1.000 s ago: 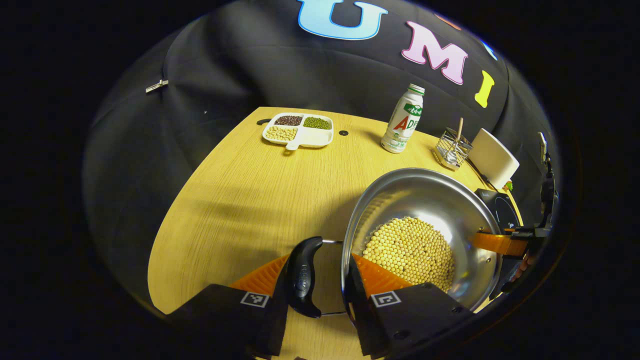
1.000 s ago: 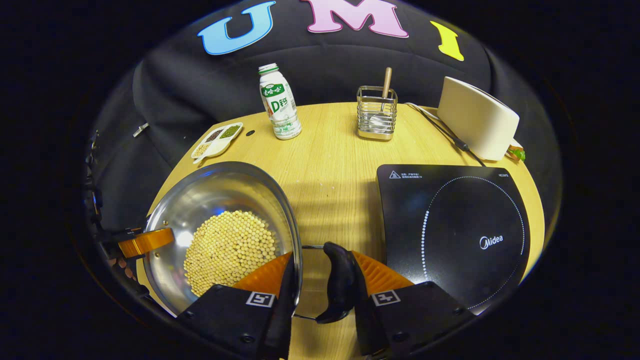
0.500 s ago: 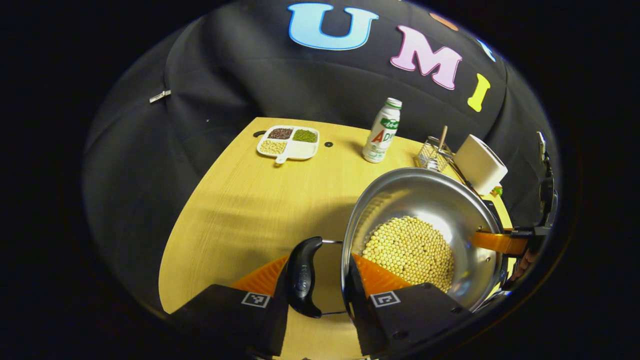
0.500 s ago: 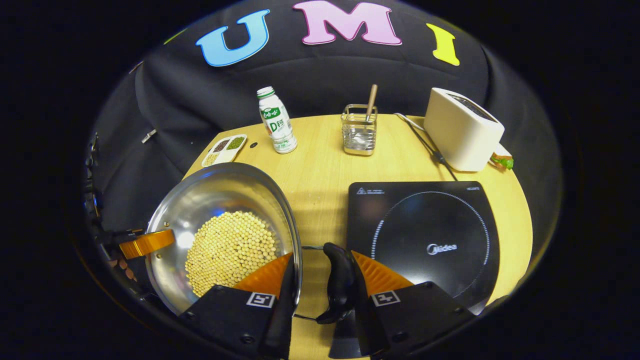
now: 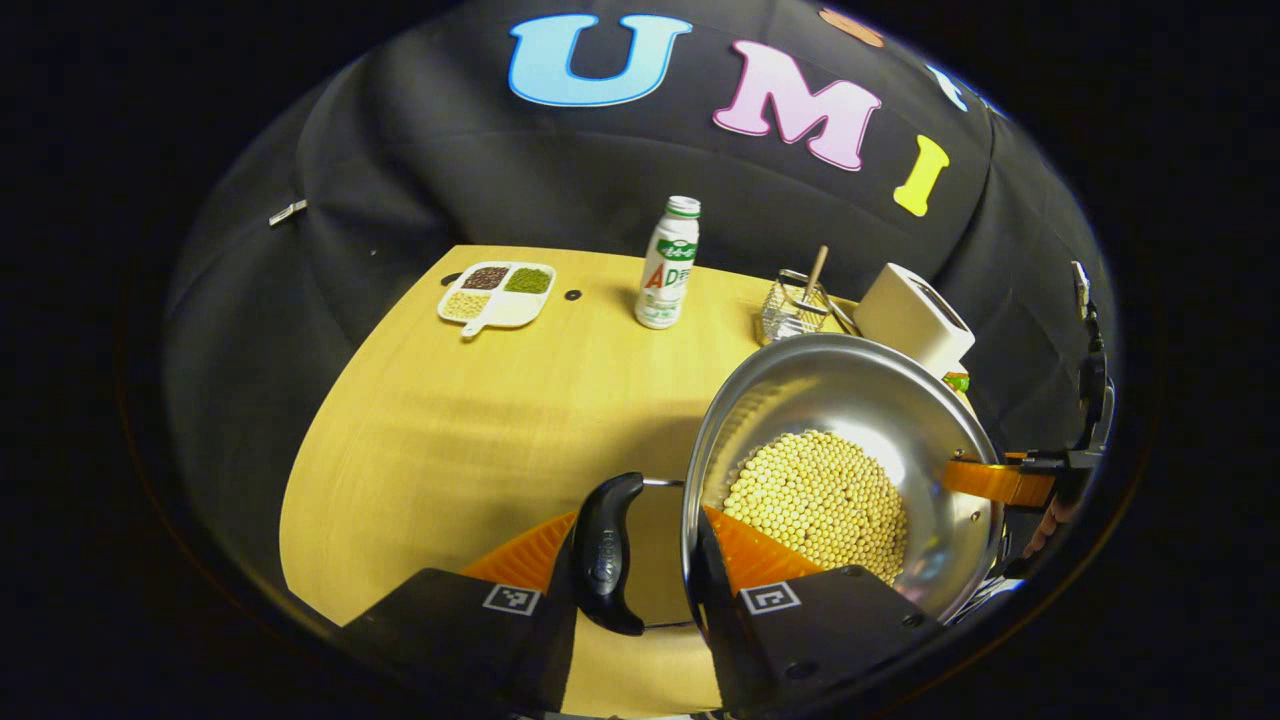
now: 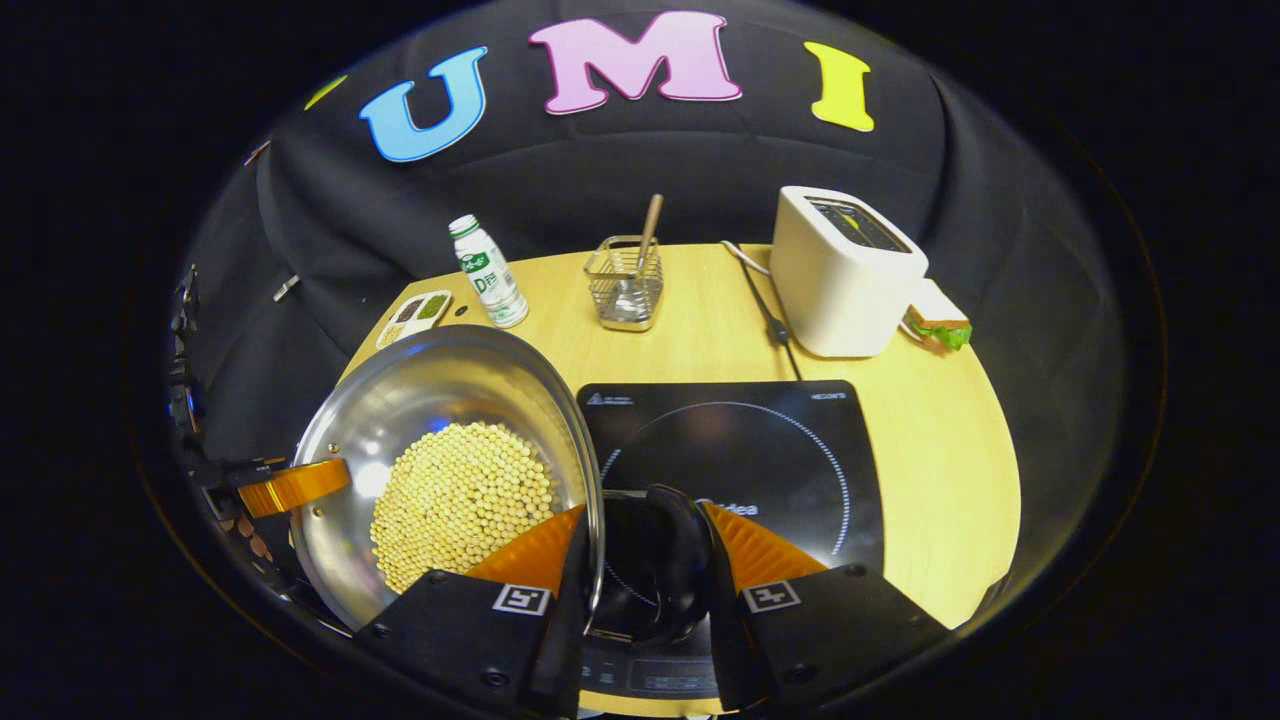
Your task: First push the handle of the pot to place it horizontally, then grasp the pot with both hands and set it on the induction cooktop.
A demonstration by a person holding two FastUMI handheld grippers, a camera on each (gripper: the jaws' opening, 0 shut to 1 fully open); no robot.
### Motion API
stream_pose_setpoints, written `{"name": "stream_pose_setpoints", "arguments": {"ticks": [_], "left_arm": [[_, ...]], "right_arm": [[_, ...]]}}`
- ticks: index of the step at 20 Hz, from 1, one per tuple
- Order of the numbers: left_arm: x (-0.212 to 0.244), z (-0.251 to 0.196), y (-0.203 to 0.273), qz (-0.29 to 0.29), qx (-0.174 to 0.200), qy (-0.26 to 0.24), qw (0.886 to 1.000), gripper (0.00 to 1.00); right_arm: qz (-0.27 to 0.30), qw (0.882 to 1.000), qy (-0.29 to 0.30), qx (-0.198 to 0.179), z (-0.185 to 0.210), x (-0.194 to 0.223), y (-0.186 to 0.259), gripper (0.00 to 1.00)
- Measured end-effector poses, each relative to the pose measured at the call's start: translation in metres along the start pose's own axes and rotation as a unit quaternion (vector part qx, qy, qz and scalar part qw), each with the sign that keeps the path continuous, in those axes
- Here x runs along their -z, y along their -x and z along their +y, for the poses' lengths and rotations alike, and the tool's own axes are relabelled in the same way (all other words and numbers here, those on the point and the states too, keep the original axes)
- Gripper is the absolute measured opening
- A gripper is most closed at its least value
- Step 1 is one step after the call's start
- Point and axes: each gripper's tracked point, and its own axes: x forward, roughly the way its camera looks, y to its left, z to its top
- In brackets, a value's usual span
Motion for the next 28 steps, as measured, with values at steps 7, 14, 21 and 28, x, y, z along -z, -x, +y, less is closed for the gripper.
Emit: {"name": "stream_pose_setpoints", "arguments": {"ticks": [7,14,21,28], "left_arm": [[0.002,-0.072,-0.018,0.004,0.015,-0.005,1.0,0.58],[0.0,-0.12,-0.036,0.009,0.023,-0.018,1.0,0.58],[0.006,-0.153,-0.058,0.016,0.021,-0.022,0.999,0.58],[0.013,-0.166,-0.078,0.018,0.015,-0.021,1.0,0.58]], "right_arm": [[0.0,1.0,-0.005,0.014,-0.07,-0.008,0.008,0.51],[-0.001,1.0,-0.021,0.022,-0.119,-0.009,0.005,0.54],[0.005,0.999,-0.028,0.023,-0.155,-0.006,-0.009,0.54],[0.011,0.999,-0.028,0.022,-0.173,-0.003,-0.024,0.54]]}}
